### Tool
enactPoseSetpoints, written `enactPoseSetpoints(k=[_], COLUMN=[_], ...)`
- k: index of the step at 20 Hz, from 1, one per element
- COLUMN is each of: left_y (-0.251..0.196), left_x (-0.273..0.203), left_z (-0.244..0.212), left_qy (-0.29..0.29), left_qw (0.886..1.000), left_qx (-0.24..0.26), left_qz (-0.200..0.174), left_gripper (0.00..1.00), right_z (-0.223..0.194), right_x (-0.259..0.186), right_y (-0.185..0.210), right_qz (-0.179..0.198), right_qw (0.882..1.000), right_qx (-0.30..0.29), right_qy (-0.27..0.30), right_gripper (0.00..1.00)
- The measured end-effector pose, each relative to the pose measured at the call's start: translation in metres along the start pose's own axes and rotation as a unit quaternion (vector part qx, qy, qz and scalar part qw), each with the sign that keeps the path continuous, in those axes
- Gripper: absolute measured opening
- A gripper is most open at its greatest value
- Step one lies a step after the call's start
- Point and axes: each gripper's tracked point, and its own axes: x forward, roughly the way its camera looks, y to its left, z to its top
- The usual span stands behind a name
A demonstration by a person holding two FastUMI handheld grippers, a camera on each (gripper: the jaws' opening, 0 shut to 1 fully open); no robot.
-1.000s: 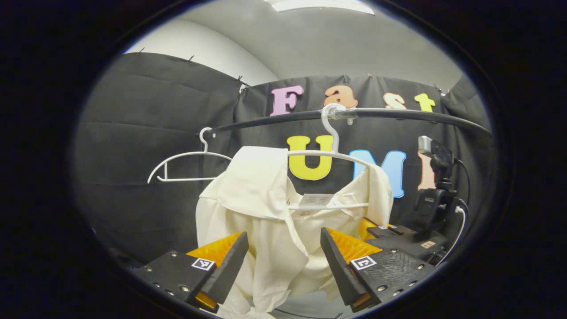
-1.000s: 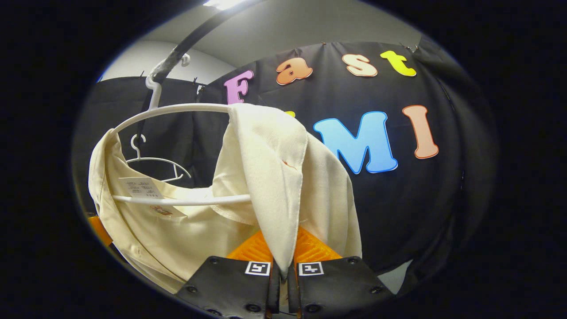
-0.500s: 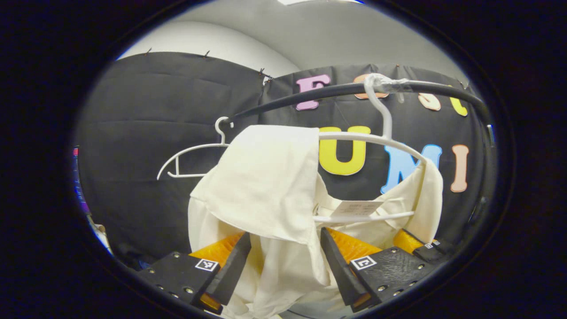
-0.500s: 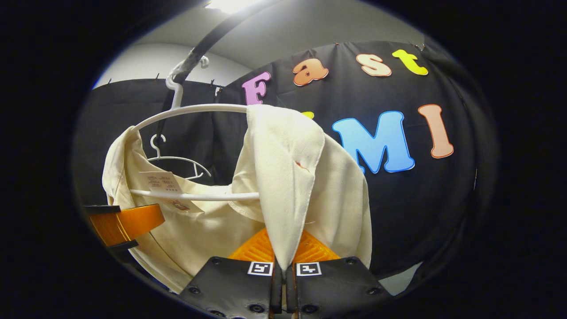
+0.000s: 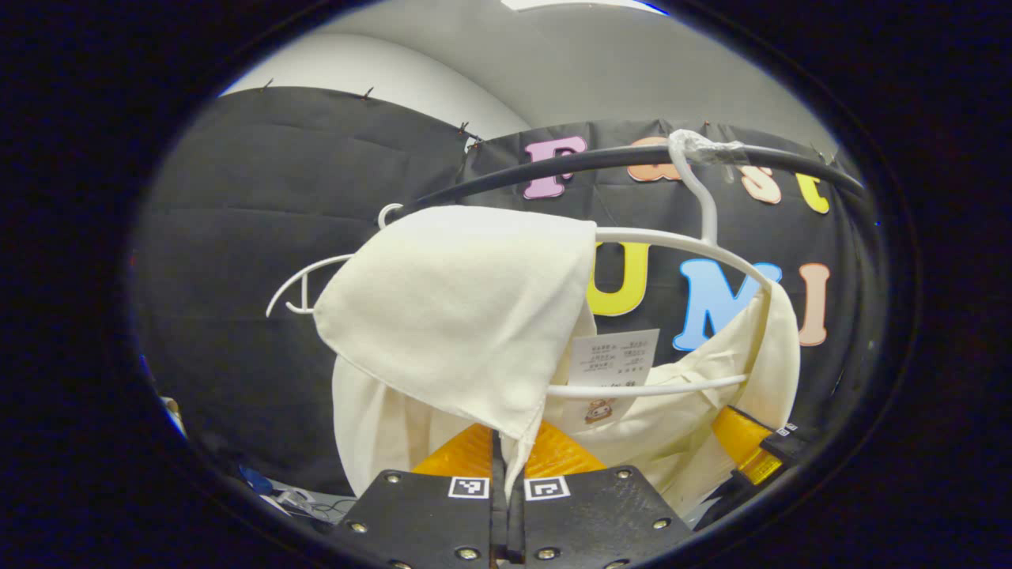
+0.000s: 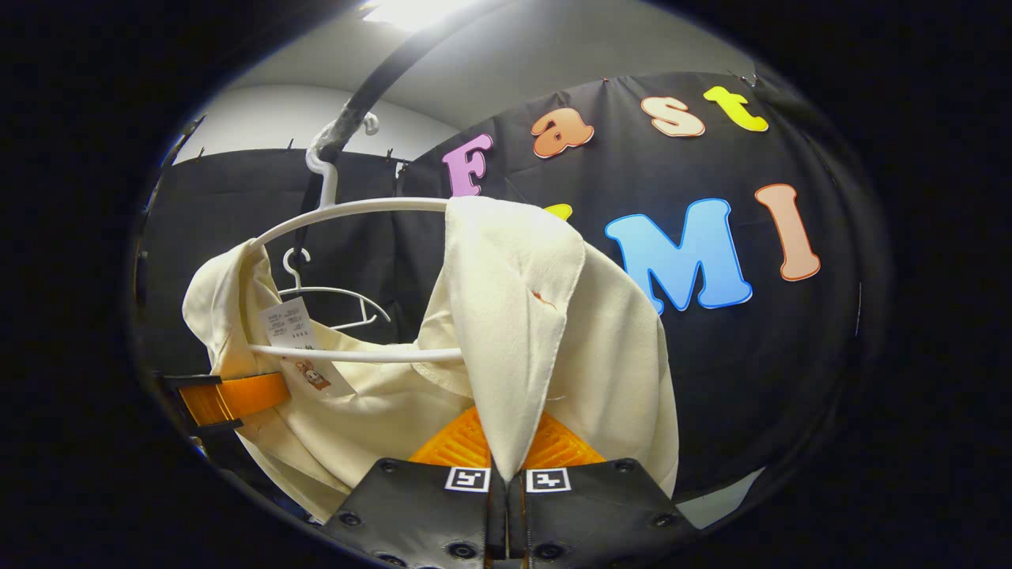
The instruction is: Grasp the clothes on the hanger with both hands and then place them into the laundry hamper below.
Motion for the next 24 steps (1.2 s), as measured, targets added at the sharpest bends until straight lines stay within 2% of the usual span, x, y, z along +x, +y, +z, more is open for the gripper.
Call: enactPoseSetpoints(k=[2, 4, 9, 11, 15, 19, 24], left_y=[0.003, 0.005, 0.014, 0.017, 0.031, 0.057, 0.091], left_x=[-0.006, -0.012, -0.024, -0.030, -0.037, -0.051, -0.076], left_z=[0.001, 0.007, 0.017, 0.023, 0.029, 0.046, 0.069], left_qy=[0.000, -0.009, -0.015, -0.020, -0.032, -0.047, -0.073], left_qw=[1.000, 1.000, 1.000, 1.000, 0.999, 0.999, 0.997], left_qx=[-0.004, -0.009, -0.013, -0.012, -0.010, -0.001, 0.003], left_qz=[-0.013, -0.017, -0.011, -0.007, 0.003, 0.022, 0.028], left_gripper=[0.01, 0.01, 0.01, 0.01, 0.01, 0.01, 0.01], right_z=[0.002, 0.006, 0.025, 0.033, 0.039, 0.046, 0.056], right_x=[-0.002, -0.001, 0.008, 0.013, 0.007, 0.003, 0.006], right_y=[-0.009, -0.024, -0.056, -0.063, -0.063, -0.063, -0.074], right_qz=[-0.015, -0.030, -0.066, -0.076, -0.086, -0.091, -0.100], right_qw=[1.000, 0.999, 0.997, 0.996, 0.994, 0.993, 0.992], right_qx=[0.005, 0.007, -0.004, -0.004, -0.004, 0.002, 0.019], right_qy=[-0.006, -0.013, -0.039, -0.048, -0.063, -0.074, -0.078], right_gripper=[0.05, 0.02, 0.00, 0.02, 0.02, 0.02, 0.02])
